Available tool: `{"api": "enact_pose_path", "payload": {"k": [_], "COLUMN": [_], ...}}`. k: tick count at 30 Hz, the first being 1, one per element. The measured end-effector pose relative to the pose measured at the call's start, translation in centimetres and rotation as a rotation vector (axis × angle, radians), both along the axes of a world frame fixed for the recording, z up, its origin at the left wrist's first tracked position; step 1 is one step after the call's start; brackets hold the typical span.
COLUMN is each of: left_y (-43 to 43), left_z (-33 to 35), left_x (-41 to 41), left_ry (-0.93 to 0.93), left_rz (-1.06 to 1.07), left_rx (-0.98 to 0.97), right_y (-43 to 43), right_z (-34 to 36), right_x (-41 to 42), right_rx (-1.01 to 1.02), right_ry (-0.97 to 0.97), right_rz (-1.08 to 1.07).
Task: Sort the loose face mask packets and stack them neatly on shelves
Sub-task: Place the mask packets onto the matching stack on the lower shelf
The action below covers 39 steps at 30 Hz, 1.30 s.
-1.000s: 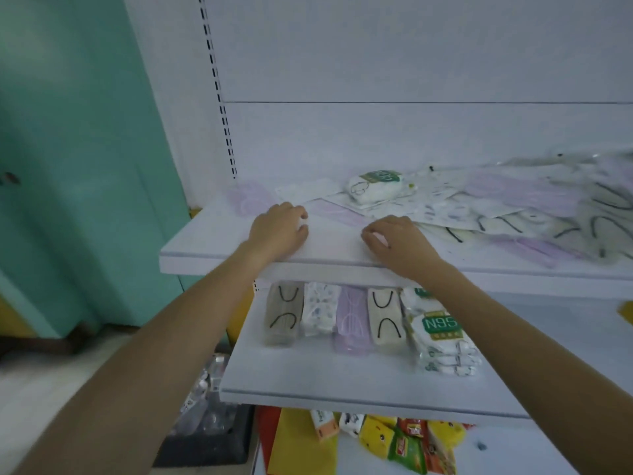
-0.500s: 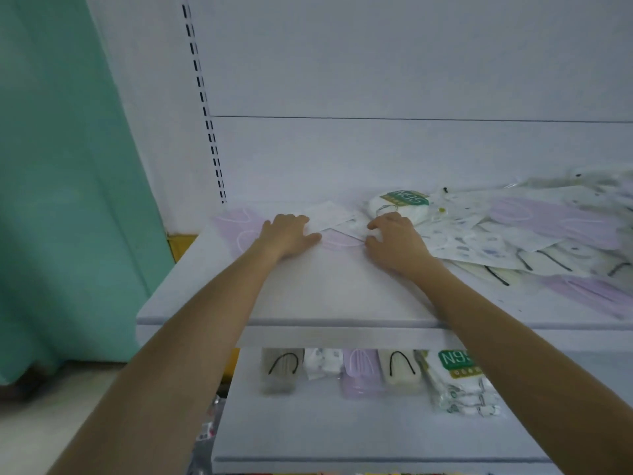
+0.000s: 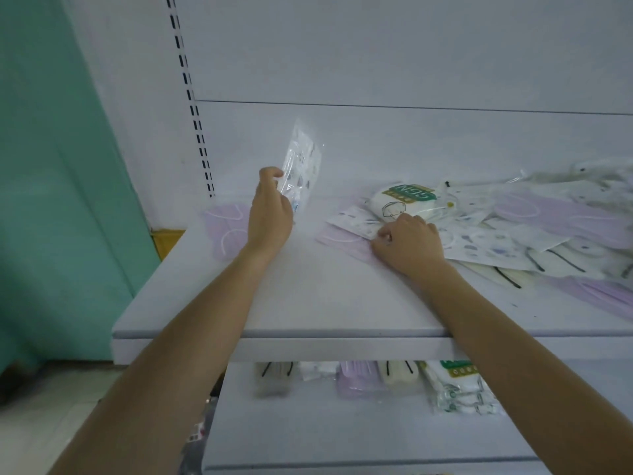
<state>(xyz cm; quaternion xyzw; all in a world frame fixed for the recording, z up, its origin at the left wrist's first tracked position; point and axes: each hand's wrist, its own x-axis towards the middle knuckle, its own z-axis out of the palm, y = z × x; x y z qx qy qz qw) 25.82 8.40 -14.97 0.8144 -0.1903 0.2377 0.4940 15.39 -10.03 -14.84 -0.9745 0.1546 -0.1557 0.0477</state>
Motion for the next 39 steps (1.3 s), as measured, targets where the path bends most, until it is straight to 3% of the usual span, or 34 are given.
{"api": "enact_pose_path", "payload": {"k": [6, 9, 12, 15, 18, 23, 27, 33, 39], "left_y": [0.0, 0.0, -0.6, -1.4, -1.4, -1.1, -1.1, -0.8, -0.1], "left_z": [-0.1, 0.4, 0.7, 0.5, 0.2, 0.1, 0.2, 0.0, 0.3], "left_x": [-0.4, -0.9, -1.7, -2.4, -2.1, -1.9, -1.4, -0.9, 0.2], "left_ry": [0.042, 0.063, 0.189, 0.331, 0.399, 0.5, 0.615, 0.607, 0.443], "left_rz": [-0.056, -0.112, -0.306, -0.506, -0.525, -0.538, -0.457, -0.344, 0.013], "left_rx": [0.066, -0.015, -0.099, -0.147, -0.149, -0.198, -0.261, -0.302, -0.288], "right_y": [0.4, 0.2, 1.3, 2.8, 3.2, 2.9, 2.7, 2.7, 1.7], "right_z": [0.5, 0.6, 1.1, 0.7, 0.0, -0.3, -0.4, -0.4, -0.8], "right_x": [0.4, 0.1, -0.1, -0.1, -0.2, 0.0, -0.3, -0.3, -0.1], "right_rx": [0.106, 0.349, 0.591, 0.584, 0.519, 0.486, 0.402, 0.319, 0.228], "right_ry": [-0.184, -0.418, -0.563, -0.451, -0.333, -0.325, -0.297, -0.258, -0.012], "right_rz": [-0.037, 0.045, 0.155, 0.313, 0.413, 0.444, 0.544, 0.601, 0.336]}}
